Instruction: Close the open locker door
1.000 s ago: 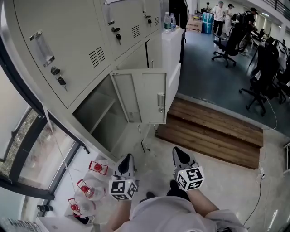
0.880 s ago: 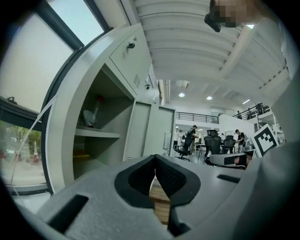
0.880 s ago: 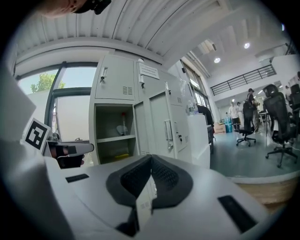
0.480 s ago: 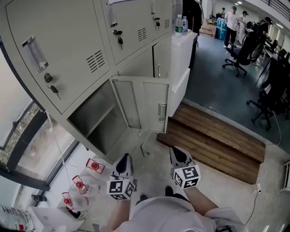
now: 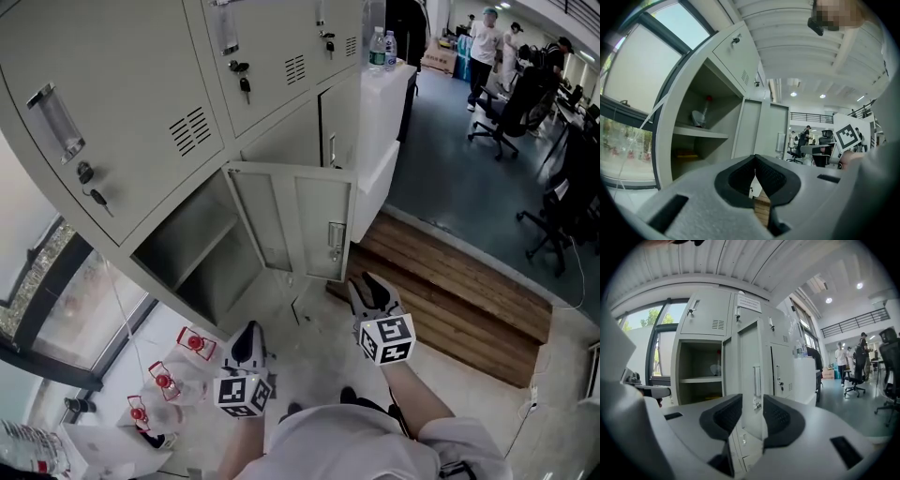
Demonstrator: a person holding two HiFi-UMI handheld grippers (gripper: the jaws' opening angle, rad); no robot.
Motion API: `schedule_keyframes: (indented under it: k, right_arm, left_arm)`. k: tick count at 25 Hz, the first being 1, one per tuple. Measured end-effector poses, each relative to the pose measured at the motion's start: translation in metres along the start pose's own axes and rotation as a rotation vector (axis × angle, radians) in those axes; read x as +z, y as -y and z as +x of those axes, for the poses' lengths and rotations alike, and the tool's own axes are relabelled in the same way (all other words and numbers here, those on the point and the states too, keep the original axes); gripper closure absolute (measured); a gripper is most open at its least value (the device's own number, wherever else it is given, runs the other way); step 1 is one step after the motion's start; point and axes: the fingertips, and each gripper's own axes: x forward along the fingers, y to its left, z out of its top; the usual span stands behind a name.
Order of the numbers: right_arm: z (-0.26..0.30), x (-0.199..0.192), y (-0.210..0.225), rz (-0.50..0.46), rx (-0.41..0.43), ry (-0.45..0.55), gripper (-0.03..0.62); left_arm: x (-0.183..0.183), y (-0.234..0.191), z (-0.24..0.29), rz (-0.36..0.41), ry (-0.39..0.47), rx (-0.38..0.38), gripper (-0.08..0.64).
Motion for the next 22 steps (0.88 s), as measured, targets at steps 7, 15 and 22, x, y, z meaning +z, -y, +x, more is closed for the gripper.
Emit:
schedule_keyframes:
  k: [7, 15, 22]
  right_arm:
    - [0.039, 0.034, 0.013, -0.034, -0.018, 0.053, 0.456]
    - [0.072, 0.057, 0.026, -0.075, -0.043, 0.076, 0.456]
    - [0.085, 0.059, 0.023, -0.095, -0.016, 0.069, 0.456]
  left_arm:
    - [0.001, -0.004, 0.010, 0.000, 0.003, 0.012, 0.552]
    - [0.002, -0.012, 0.013, -0.008, -0.003, 0.024, 0.552]
    - [0.001, -0.015, 0.015, -0.009, -0.006, 0.029, 0.552]
